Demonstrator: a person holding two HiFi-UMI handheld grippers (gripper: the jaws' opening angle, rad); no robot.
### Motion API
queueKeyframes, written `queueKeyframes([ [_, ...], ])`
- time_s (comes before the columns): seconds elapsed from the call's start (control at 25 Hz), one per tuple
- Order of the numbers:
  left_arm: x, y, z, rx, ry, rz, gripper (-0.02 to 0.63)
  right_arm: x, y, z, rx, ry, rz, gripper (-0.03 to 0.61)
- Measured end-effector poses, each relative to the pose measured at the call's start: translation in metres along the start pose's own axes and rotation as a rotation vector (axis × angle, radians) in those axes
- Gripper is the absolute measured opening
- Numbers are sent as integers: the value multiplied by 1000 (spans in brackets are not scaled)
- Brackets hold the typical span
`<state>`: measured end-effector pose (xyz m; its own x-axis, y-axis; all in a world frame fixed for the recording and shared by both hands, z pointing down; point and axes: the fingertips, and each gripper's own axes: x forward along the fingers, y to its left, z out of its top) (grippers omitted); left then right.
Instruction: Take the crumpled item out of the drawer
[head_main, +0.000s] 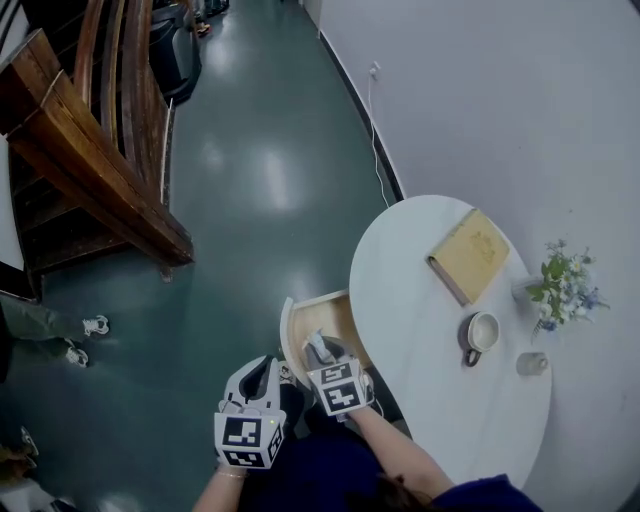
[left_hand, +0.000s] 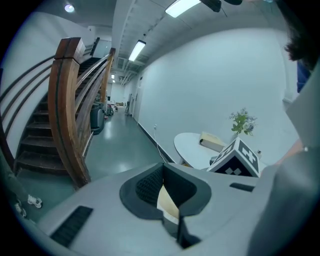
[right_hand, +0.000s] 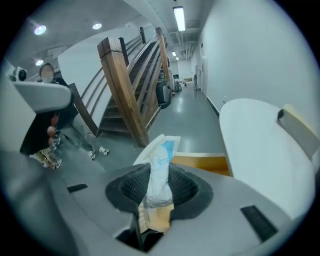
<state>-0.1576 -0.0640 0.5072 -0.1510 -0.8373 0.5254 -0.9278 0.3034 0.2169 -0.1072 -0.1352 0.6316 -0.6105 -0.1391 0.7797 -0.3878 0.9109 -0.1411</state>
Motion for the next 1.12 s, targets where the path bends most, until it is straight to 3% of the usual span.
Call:
queueKeyframes([
  [0.32, -3, -13, 17, 24, -40, -31, 5, -54, 2, 36, 35, -123, -25, 117],
  [0.72, 7, -36, 25, 18, -48, -111, 5, -111, -9, 46, 85, -240, -101, 117],
  [1.12, 9, -71, 47, 111, -93, -190, 5, -174, -43, 49, 148, -367, -236, 118],
])
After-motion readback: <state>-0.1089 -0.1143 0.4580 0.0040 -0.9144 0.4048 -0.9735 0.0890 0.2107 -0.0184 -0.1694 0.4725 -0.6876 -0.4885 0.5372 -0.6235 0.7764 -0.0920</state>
